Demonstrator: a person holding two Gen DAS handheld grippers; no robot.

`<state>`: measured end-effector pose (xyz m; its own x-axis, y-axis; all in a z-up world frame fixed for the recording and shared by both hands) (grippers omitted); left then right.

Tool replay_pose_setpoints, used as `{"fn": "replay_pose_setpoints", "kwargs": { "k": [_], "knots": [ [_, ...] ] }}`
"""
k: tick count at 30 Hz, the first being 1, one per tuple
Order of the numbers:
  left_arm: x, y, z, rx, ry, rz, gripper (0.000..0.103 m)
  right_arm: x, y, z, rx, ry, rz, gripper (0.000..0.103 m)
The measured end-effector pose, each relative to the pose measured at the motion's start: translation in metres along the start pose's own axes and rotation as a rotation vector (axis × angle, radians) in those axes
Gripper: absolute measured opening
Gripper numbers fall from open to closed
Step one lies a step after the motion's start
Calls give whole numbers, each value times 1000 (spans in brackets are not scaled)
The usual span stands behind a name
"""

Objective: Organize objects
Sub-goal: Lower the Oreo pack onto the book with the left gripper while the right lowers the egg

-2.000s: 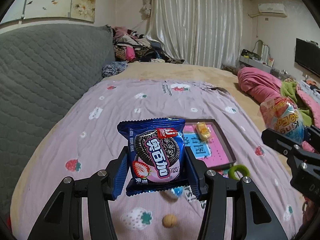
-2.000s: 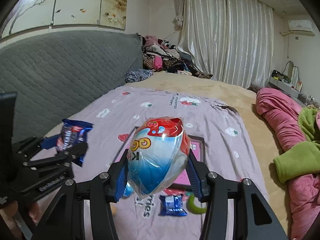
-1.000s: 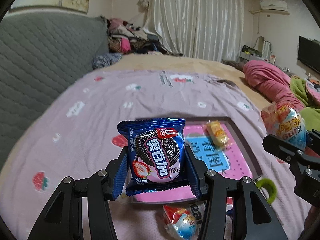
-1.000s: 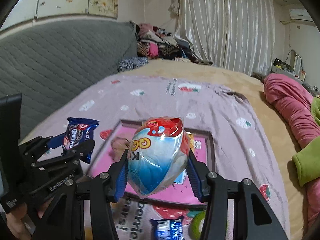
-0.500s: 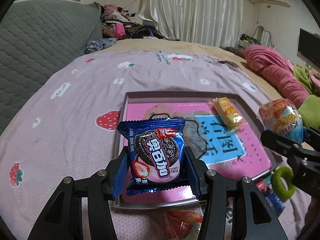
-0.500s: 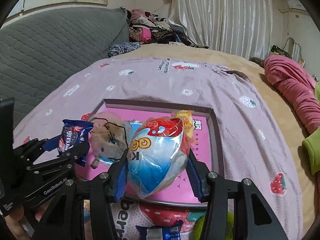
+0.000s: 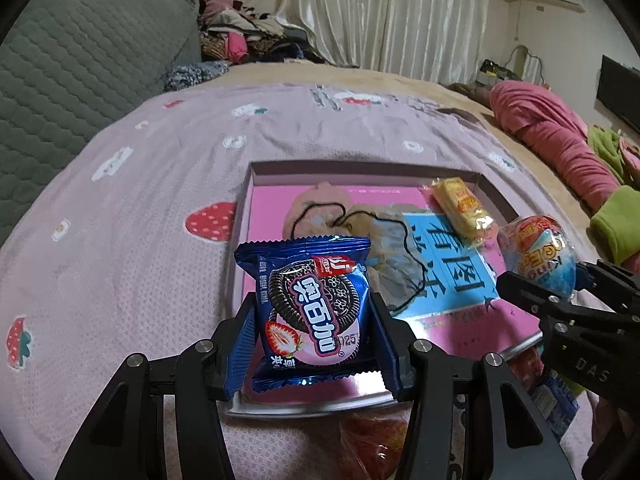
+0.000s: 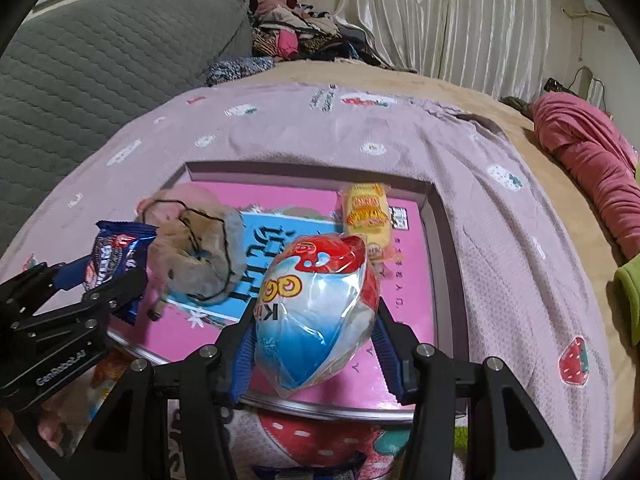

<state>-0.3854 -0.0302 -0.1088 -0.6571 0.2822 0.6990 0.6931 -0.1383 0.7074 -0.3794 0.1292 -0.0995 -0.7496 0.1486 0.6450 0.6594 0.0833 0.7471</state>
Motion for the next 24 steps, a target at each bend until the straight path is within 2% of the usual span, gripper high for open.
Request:
{"fn": "replay_pose_setpoints", "kwargs": {
  "k": [7, 24],
  "knots": [
    [-7, -14, 8, -11, -28, -71, 54, -1, -14, 7, -3, -18, -12, 53],
    [-12, -22, 2, -31, 8, -95, 54, -7, -34, 16, -51, -28, -72, 53]
  ]
}}
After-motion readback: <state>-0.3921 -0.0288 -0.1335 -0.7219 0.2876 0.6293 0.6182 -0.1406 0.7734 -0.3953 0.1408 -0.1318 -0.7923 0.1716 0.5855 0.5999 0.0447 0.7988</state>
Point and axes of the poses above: each gripper's, at about its wrist camera, not at the fingertips, and y roughly against the way its jaws point, z to its right, x to its top, the point moved 4 cm from there along -y, roughly the way its jaws point, and after that the axes turned 15 degrees about -y, right-handed, at the moved point
